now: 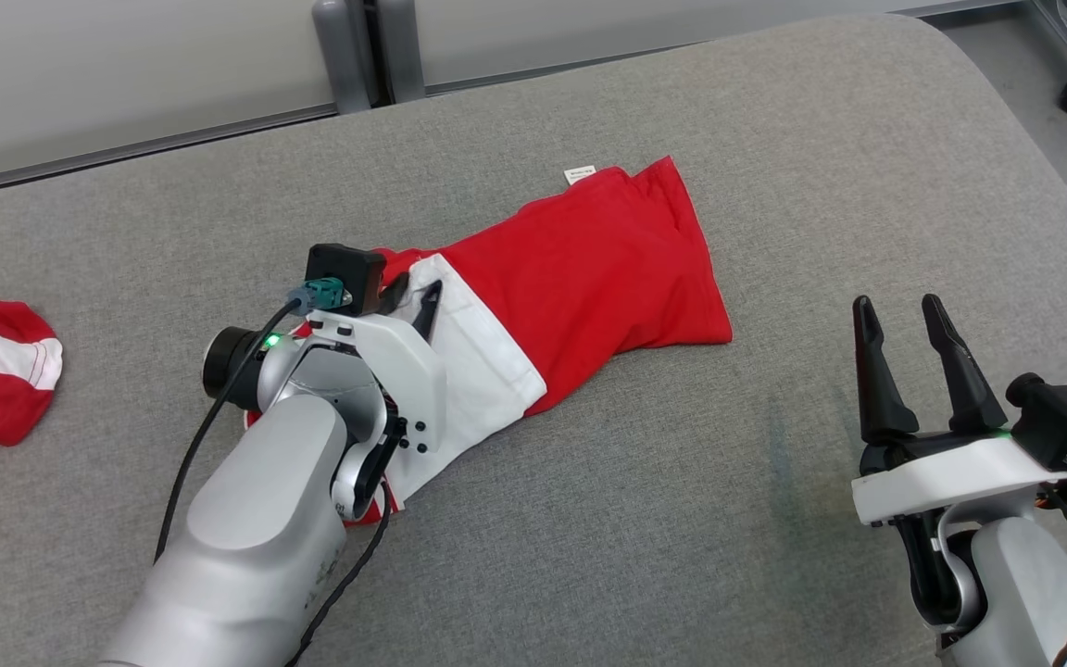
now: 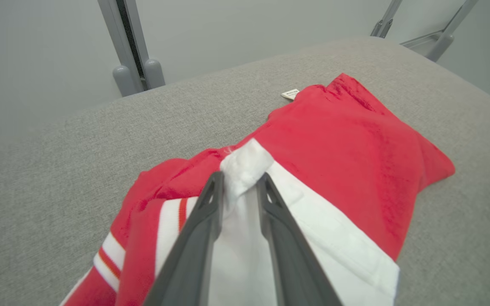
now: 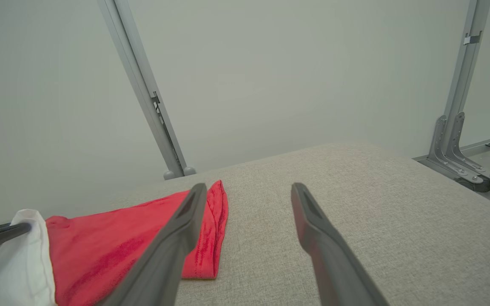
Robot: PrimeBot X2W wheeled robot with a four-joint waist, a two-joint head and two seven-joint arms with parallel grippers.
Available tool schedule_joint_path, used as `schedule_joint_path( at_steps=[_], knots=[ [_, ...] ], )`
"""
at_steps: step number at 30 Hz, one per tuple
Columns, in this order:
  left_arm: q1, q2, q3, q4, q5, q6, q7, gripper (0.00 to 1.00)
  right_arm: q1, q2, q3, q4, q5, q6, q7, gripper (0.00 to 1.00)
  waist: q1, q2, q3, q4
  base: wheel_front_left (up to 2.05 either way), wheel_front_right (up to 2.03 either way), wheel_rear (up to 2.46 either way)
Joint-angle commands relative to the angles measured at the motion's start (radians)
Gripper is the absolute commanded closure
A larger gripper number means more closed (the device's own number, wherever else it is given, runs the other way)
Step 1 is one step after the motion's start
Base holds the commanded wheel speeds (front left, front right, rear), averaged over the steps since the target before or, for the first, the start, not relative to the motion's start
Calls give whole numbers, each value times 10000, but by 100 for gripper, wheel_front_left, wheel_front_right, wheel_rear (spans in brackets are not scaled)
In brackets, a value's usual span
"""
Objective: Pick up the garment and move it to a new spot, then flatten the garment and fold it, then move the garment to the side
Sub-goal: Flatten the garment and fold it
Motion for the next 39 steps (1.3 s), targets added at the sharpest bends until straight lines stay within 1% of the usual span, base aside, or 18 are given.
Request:
schedule_joint_path(
  at_steps=[1,5,8,12,16,21,24,26,28,29,31,33,34,35,36,39],
  knots=[
    [-228,3,-23,17,-33,-89,-154,100,-12,-13,-8,-3,-7,0,-63,0,0,0,-37,19,0,0,0],
    [-54,-75,-124,-189,-102,-257,-493,100,183,-91,-137,32,-62,0,-37,0,0,0,-318,206,0,0,0],
    [367,-84,-156,-629,-274,-549,-646,100,295,-169,-204,91,-69,0,25,0,0,0,-666,463,0,0,0],
    [1080,245,-197,-1610,-627,-896,-369,100,566,-228,-236,40,-91,0,181,0,0,0,-1156,884,0,0,0],
    [2100,796,-167,-3223,-1089,-1086,229,100,804,-295,-258,-96,-130,0,415,0,0,0,-1543,1315,0,0,0],
    [3353,1844,-222,-5698,-1666,-1195,1384,100,1070,-340,-250,-273,-164,0,714,0,0,0,-1827,1825,0,0,0],
    [3922,2503,-78,-7047,-1922,-1054,1898,100,1231,-346,-250,-440,-180,0,882,0,0,0,-1908,2039,0,0,0],
    [4302,2794,-162,-7705,-2101,-1116,2229,100,1319,-347,-237,-535,-190,0,1006,0,0,0,-1935,2135,0,0,0],
    [4451,2924,-258,-8162,-2139,-1108,2400,100,1347,-354,-216,-630,-194,0,1114,0,0,0,-1876,2176,0,0,0],
    [4478,2884,-356,-8277,-2112,-1106,2443,100,1361,-362,-212,-672,-192,0,1128,0,0,0,-1824,2185,0,0,0],
    [4410,2610,-587,-8210,-2080,-1179,2382,100,1339,-366,-209,-773,-191,0,1216,0,0,0,-1706,2186,0,0,0],
    [4053,2412,-837,-7709,-1701,-1193,2278,100,1240,-369,-163,-839,-201,0,1284,0,0,0,-1557,2136,0,0,0],
    [3874,2160,-939,-7348,-1641,-1265,2139,100,1176,-376,-133,-860,-209,0,1303,0,0,0,-1479,2102,0,0,0],
    [3874,2160,-939,-7348,-1641,-1265,2139,100,1176,-376,-133,-860,-209,0,1303,0,0,0,-1479,2102,0,0,0],
    [3686,1865,-1007,-6938,-1618,-1302,1953,100,1111,-380,-100,-877,-213,0,1296,0,0,0,-1403,2060,0,0,0],
    [2903,1279,-1212,-5424,-1256,-1486,1303,100,989,-388,9,-920,-225,0,1343,0,0,0,-1206,1885,0,0,0]
  ],
)
